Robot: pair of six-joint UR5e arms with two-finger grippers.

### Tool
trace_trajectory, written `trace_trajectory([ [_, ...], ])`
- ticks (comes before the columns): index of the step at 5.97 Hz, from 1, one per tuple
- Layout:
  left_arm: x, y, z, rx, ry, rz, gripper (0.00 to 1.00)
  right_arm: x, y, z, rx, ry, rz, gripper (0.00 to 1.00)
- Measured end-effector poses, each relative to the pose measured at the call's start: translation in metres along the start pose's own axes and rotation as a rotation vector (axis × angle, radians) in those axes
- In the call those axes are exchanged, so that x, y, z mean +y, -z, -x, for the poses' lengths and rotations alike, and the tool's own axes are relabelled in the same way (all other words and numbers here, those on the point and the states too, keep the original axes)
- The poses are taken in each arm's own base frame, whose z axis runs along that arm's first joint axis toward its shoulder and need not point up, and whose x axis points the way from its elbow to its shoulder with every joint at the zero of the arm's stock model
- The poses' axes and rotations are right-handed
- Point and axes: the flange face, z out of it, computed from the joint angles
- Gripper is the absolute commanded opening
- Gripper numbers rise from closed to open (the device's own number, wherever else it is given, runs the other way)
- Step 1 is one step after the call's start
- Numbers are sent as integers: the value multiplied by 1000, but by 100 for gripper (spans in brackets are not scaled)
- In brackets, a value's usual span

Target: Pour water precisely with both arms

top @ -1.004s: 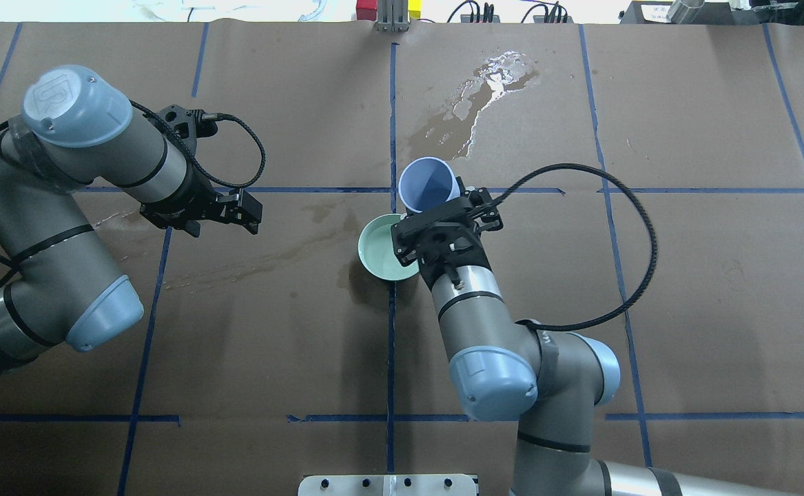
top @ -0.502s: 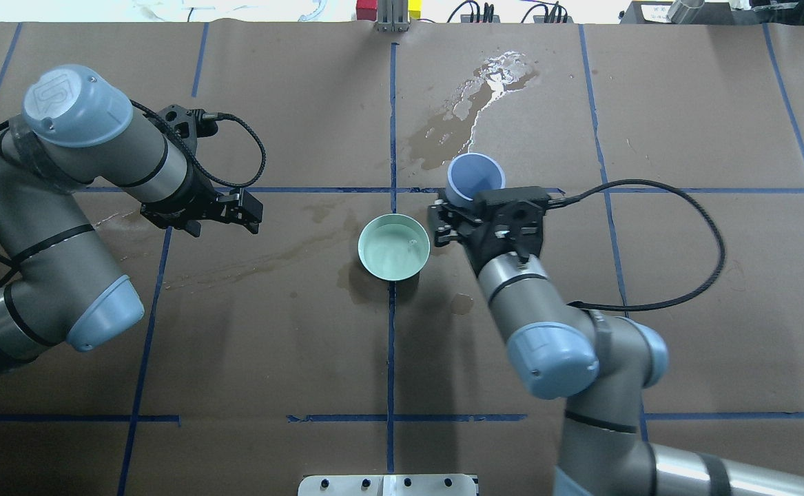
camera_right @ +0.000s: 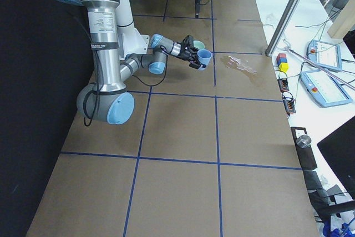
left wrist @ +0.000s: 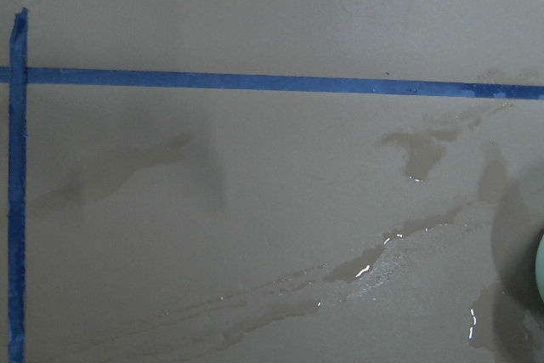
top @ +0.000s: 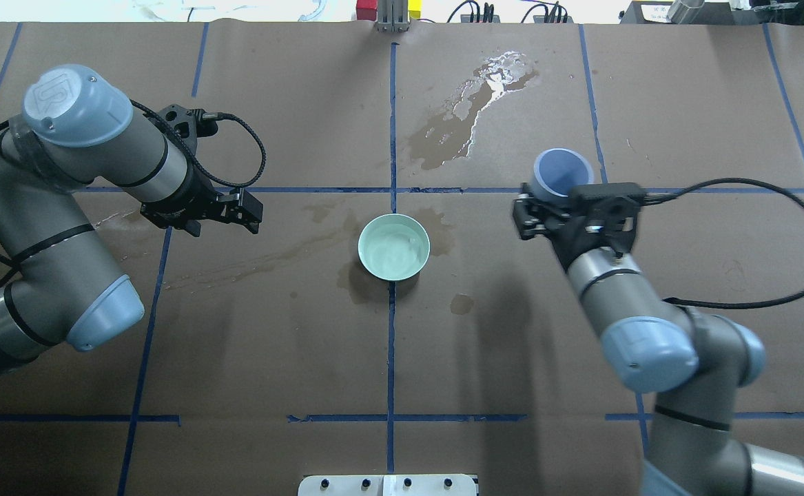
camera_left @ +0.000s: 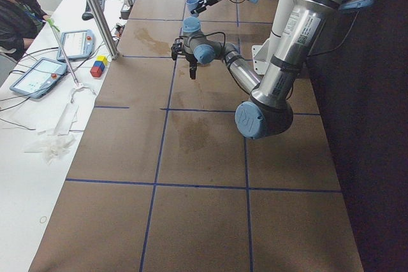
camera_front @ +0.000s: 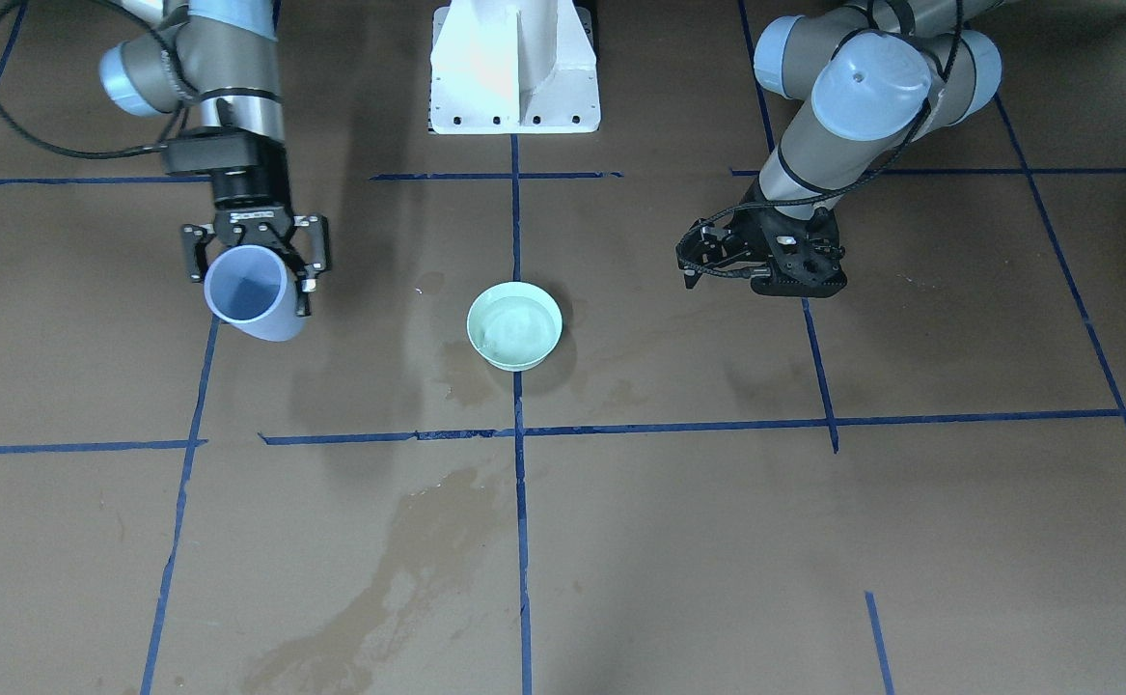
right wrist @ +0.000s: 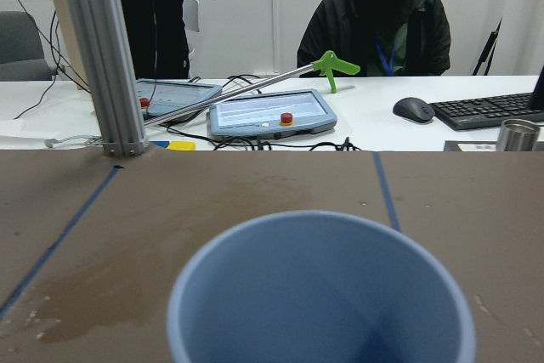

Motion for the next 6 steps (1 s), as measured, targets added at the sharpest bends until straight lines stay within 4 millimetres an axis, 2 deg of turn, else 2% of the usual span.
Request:
trace_trajectory([
  [1,0,0,0,0,0,0,100,7,3,-54,18,5,-11,0],
  [2,0,1,0,1,1,-1,100,14,1,-95,34,5,-24,0],
  [3,0,1,-1,2,0,-1,100,27,-11,-133,51,4,-41,0],
  [4,1,1,-1,3,0,-1,100,39,-25,-165,75,11,-54,0],
  [5,1,2,-1,3,0,-2,100,46,-37,-187,96,16,-56,0],
  [6,1,2,-1,3,0,-2,100,52,-44,-197,110,22,-52,0],
])
